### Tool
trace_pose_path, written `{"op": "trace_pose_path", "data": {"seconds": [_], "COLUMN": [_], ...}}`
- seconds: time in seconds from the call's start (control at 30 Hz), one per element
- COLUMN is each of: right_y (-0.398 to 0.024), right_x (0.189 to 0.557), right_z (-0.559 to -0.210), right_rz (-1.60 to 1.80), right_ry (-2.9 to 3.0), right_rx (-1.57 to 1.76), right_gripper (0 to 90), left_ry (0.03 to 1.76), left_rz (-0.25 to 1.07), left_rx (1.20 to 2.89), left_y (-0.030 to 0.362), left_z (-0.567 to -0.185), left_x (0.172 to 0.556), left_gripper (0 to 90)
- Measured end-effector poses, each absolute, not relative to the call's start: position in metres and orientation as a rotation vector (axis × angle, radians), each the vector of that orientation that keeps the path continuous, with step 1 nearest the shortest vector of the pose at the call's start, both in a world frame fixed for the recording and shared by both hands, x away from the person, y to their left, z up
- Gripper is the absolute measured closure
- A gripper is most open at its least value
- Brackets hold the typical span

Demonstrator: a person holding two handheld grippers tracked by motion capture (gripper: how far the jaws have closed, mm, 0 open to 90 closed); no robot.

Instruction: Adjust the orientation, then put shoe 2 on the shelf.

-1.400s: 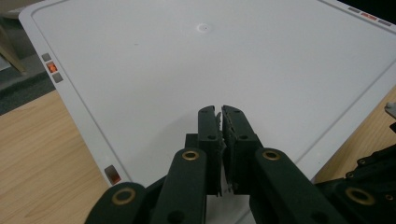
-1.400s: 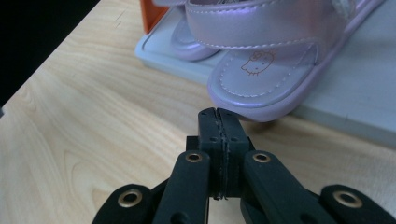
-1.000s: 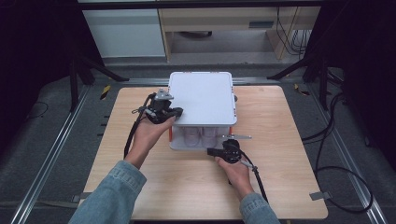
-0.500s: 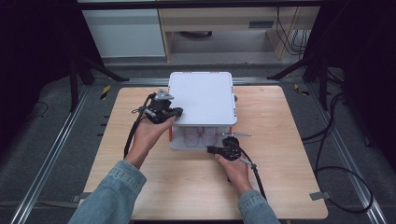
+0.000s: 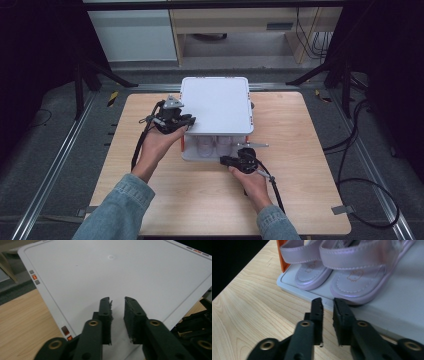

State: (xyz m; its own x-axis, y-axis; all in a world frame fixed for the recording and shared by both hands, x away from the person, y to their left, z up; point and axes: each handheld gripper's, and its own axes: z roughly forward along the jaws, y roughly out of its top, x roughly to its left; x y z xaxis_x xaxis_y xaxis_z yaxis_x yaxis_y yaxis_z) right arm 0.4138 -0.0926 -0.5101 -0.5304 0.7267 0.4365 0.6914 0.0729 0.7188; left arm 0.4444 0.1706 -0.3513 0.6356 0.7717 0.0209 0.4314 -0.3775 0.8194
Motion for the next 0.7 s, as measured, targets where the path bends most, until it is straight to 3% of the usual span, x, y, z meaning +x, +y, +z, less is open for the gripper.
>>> {"op": "trace_pose_path", "data": {"seconds": [0.1, 0.17, 0.33, 0.5, 0.7], "right_y": [-0.095, -0.095, -0.098, -0.105, -0.121], "right_x": [0.408, 0.407, 0.400, 0.395, 0.388], "right_z": [-0.503, -0.501, -0.492, -0.483, -0.472], "right_rz": [1.475, 1.470, 1.436, 1.401, 1.404], "right_ry": [2.252, 2.249, 2.213, 2.196, 2.178], "right_rx": [1.436, 1.415, 1.340, 1.305, 1.249], "right_gripper": [63.3, 60.5, 41.1, 23.2, 16.8], "left_ry": [0.946, 0.950, 0.979, 1.024, 1.043], "left_rz": [0.540, 0.544, 0.577, 0.599, 0.628], "left_rx": [1.983, 1.970, 1.926, 1.882, 1.889], "left_y": [0.177, 0.179, 0.193, 0.214, 0.238], "left_z": [-0.347, -0.346, -0.343, -0.341, -0.350], "left_x": [0.439, 0.438, 0.433, 0.426, 0.417], "left_gripper": [51.8, 47.6, 27.3, 14.6, 7.6]}}
